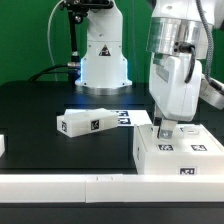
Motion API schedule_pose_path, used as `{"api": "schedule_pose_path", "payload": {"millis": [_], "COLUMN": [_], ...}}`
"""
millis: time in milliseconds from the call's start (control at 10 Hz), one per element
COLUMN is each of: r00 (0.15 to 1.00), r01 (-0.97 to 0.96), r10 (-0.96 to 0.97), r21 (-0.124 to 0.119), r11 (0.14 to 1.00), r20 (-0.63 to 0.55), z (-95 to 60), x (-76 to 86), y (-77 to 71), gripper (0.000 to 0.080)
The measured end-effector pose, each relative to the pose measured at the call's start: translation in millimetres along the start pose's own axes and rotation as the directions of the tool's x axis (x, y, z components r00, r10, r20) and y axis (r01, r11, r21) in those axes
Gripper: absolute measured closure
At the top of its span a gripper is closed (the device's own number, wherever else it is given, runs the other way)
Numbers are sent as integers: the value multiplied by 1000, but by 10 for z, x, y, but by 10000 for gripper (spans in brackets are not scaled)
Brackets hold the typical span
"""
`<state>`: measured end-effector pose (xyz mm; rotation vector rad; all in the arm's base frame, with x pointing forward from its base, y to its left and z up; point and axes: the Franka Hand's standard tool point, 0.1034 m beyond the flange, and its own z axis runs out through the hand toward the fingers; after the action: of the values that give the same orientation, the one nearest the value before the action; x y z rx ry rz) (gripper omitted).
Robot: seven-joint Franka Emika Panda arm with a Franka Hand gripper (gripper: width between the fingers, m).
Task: Assemble cabinet
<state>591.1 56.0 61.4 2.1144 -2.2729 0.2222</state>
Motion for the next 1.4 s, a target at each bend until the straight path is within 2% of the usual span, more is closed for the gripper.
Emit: {"api": "schedule_pose_path", "payload": {"millis": [100, 200, 300, 600, 800, 1100, 1200, 1400], "r00": [1000, 1000, 1000, 1000, 996, 971, 968, 921], "r01": [0, 0, 0, 2, 83, 230, 241, 383], "r10": [0, 0, 0, -2, -83, -231, -243, -385], "r21": [0, 0, 0, 0, 17, 32, 31, 39], "r11": [1000, 1000, 1000, 1000, 996, 973, 970, 923], "r20": [0, 0, 0, 0, 34, 67, 64, 57], "z": [0, 0, 0, -4, -196, -413, -398, -393], "x": [0, 0, 1, 1, -35, -197, -180, -167], "y": [0, 0, 0, -2, -24, 114, 114, 112], "gripper": [233, 55, 17, 3, 4, 4, 4, 4]}}
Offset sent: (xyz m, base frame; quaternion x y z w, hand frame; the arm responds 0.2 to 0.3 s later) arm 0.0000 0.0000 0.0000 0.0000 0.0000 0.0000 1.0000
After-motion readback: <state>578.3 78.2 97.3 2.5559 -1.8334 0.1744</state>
